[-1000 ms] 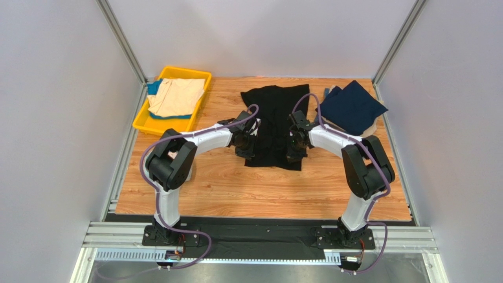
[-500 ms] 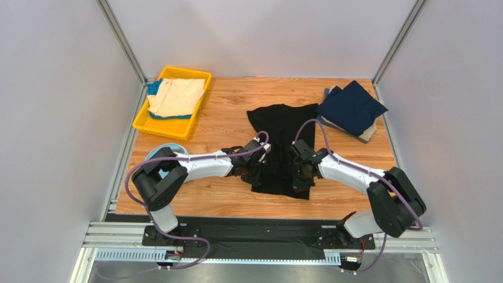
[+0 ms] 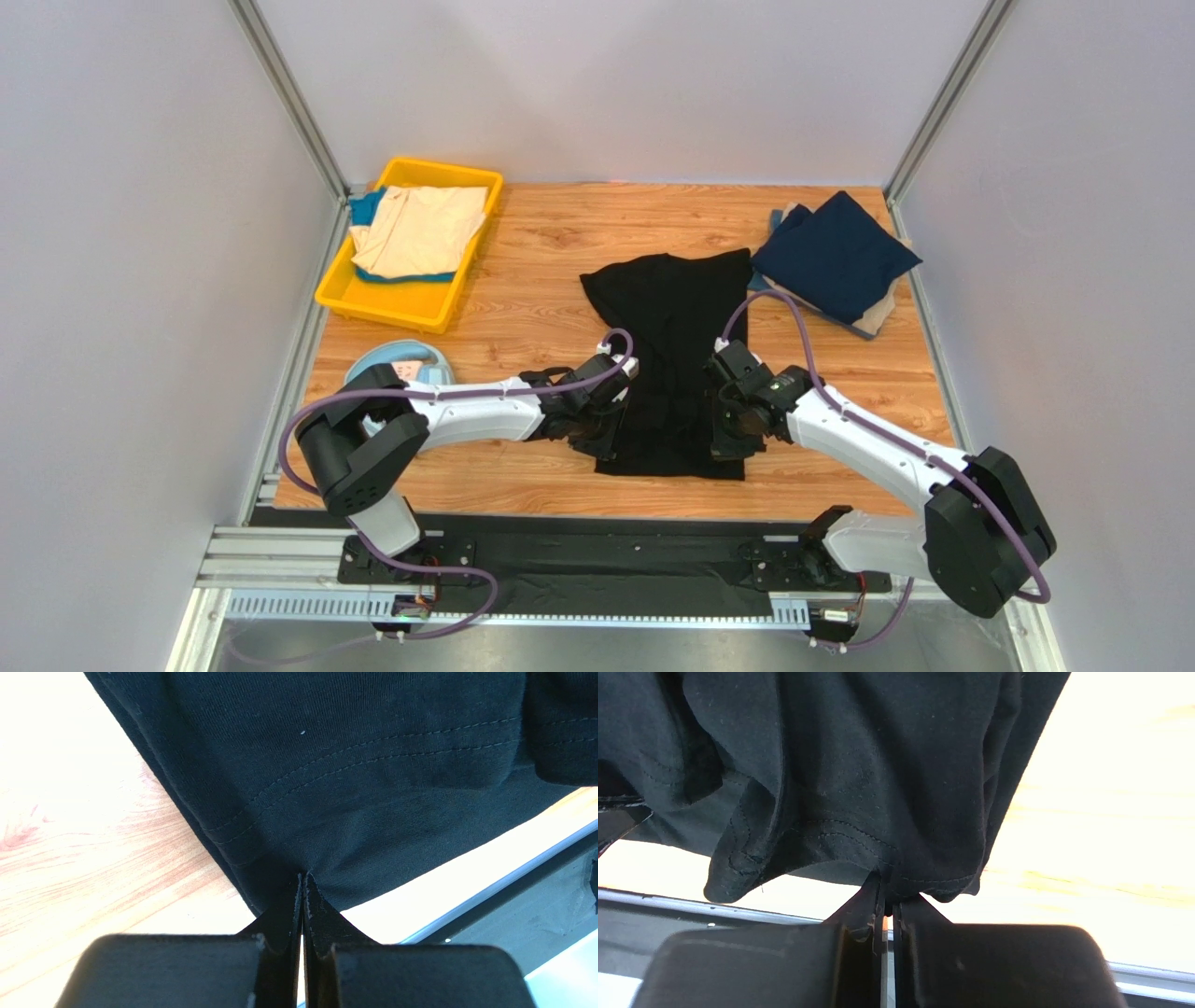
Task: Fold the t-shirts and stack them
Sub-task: Fold the folded rectangular tshirt in 1/3 of the way
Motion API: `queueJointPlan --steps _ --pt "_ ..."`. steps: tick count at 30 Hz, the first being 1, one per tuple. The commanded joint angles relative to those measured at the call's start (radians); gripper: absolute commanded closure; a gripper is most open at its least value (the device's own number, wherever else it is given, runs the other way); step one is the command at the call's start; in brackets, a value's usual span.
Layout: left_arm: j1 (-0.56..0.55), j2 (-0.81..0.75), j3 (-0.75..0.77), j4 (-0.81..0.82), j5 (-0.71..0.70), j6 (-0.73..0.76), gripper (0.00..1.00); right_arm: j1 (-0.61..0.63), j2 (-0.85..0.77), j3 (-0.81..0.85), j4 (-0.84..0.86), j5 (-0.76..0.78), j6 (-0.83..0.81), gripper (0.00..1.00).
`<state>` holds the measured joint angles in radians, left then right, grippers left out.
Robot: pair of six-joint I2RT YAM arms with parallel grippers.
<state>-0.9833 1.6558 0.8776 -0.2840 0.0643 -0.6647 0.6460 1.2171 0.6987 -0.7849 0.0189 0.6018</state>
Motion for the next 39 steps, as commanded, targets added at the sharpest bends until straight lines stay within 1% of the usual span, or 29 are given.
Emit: queueJointPlan --steps 1,7,11,13,22,28,31,35,39 --pt "-0.018 0.050 -0.078 -0.231 -0.063 0.011 1.00 0.004 -0.002 0.019 0.009 0.076 0.006 1.00" --pt "-0.025 0.073 -0.080 -0.233 -0.060 0.013 1.00 0.004 -0.002 0.119 -0.023 0.102 -0.011 1.00" --pt "-0.031 0.076 -0.081 -0.236 -0.063 0.013 1.00 0.004 0.004 0.249 -0.063 0.147 -0.034 1.00" --pt "-0.032 0.079 -0.081 -0.239 -0.063 0.013 1.00 0.004 0.015 0.289 -0.070 0.159 -0.048 1.00" --pt "-0.038 0.087 -0.077 -0.242 -0.063 0.011 1.00 0.003 0.194 0.476 -0.033 0.271 -0.080 1.00" --pt "-0.040 0.079 -0.086 -0.247 -0.096 0.004 1.00 -0.005 0.385 0.553 -0.069 0.355 -0.067 0.98" --pt "-0.040 0.075 -0.092 -0.250 -0.103 -0.001 1.00 -0.017 0.456 0.562 -0.094 0.392 -0.048 0.98" --pt "-0.040 0.071 -0.095 -0.253 -0.109 -0.001 1.00 -0.037 0.507 0.571 -0.111 0.461 -0.017 0.98" --pt "-0.040 0.067 -0.097 -0.254 -0.109 0.002 1.00 -0.071 0.513 0.579 -0.105 0.464 0.003 0.98"
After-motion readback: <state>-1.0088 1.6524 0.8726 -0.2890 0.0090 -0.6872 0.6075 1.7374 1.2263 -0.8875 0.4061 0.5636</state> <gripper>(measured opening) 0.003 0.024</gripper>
